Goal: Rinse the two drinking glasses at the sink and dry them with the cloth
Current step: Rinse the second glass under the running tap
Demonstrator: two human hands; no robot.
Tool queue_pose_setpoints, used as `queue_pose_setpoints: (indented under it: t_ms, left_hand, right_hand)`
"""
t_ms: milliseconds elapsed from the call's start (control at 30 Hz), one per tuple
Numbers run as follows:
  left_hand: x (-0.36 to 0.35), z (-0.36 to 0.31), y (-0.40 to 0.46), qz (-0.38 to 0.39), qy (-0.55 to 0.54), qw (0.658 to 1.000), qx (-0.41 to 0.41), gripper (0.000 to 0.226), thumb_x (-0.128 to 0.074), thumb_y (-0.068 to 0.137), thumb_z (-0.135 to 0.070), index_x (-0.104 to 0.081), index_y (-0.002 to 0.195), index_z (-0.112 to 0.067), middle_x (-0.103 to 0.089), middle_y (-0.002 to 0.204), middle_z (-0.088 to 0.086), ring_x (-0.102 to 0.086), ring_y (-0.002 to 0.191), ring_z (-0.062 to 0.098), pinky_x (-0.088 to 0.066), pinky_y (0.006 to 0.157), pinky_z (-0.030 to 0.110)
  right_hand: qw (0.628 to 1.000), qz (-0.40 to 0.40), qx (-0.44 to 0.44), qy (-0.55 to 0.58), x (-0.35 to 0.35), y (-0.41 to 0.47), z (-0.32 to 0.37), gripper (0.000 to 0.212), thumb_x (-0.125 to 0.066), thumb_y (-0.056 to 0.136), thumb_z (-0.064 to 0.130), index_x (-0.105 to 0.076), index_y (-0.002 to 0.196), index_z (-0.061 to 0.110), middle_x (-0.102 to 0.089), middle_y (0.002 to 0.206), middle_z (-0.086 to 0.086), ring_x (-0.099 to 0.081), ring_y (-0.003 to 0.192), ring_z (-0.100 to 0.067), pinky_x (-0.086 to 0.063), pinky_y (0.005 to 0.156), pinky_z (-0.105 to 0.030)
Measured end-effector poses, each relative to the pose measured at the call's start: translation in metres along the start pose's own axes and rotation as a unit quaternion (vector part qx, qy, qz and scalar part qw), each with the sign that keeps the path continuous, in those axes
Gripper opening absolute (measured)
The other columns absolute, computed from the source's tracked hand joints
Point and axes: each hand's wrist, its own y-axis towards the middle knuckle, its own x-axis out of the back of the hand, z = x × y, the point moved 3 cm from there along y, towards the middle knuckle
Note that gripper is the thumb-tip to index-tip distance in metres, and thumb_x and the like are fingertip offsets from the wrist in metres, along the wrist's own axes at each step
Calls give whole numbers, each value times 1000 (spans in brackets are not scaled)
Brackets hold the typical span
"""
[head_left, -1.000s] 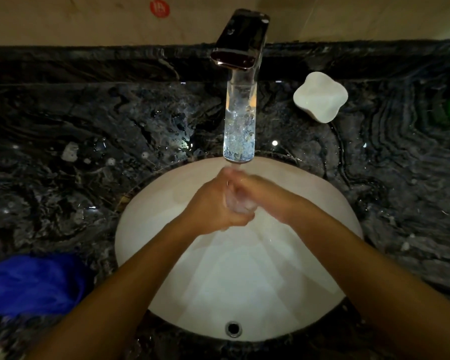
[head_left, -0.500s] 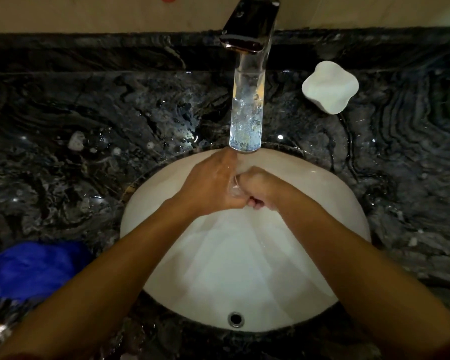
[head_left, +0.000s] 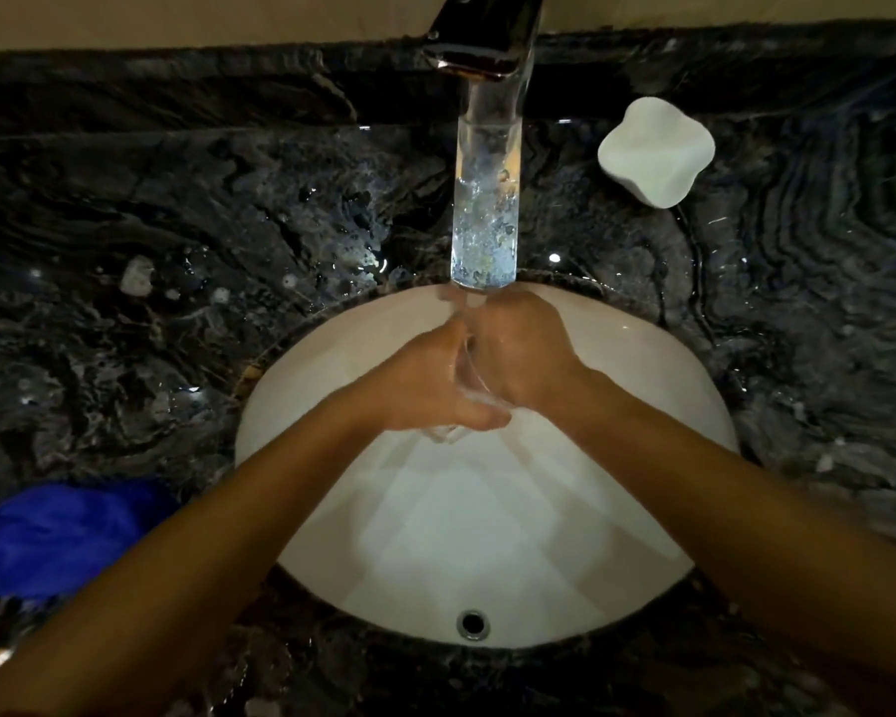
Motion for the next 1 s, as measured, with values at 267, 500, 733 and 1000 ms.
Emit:
queue_pose_setpoints:
  t_ms: [267, 500, 733, 1000]
  left_hand:
    - [6, -2, 4, 94, -103, 988, 58, 60, -85, 74, -12, -59, 128, -12, -73, 109, 3, -73, 96, 11, -60, 79, 27]
    - [-6, -16, -4, -66, 259, 962, -58, 80, -85, 69, -51, -44, 131, -21, -65, 111, -2, -66, 90, 19, -57, 74, 39]
    - [-5, -3, -2, -244, 34, 969, -2, 76, -90, 68, -43, -48, 127, -19, -65, 101, -8, -67, 86, 7, -57, 70, 29]
    - [-22, 3, 2, -310, -259, 913, 64, 67, -89, 76, -18, -50, 131, -25, -64, 115, -10, -67, 97, -8, -55, 80, 14]
  right_hand:
    - [950, 100, -108, 277, -26, 10, -9, 56, -70, 83, 34, -60, 136, 18, -65, 118, -6, -65, 99, -23, -50, 77, -31]
    - [773, 179, -368, 485, -42, -24, -8, 16, -54, 98, 12, -59, 83, 14, -68, 98, -17, -69, 93, -31, -56, 84, -38]
    - [679, 80, -398, 611, -37, -24, -11, 13, -56, 84, 10, -66, 91, 10, -68, 83, -9, -64, 72, -23, -52, 63, -32]
    - [564, -58, -398, 722, -52, -45, 7, 48, -52, 98, 55, -71, 124, 19, -77, 115, -3, -72, 109, -19, -53, 102, -41]
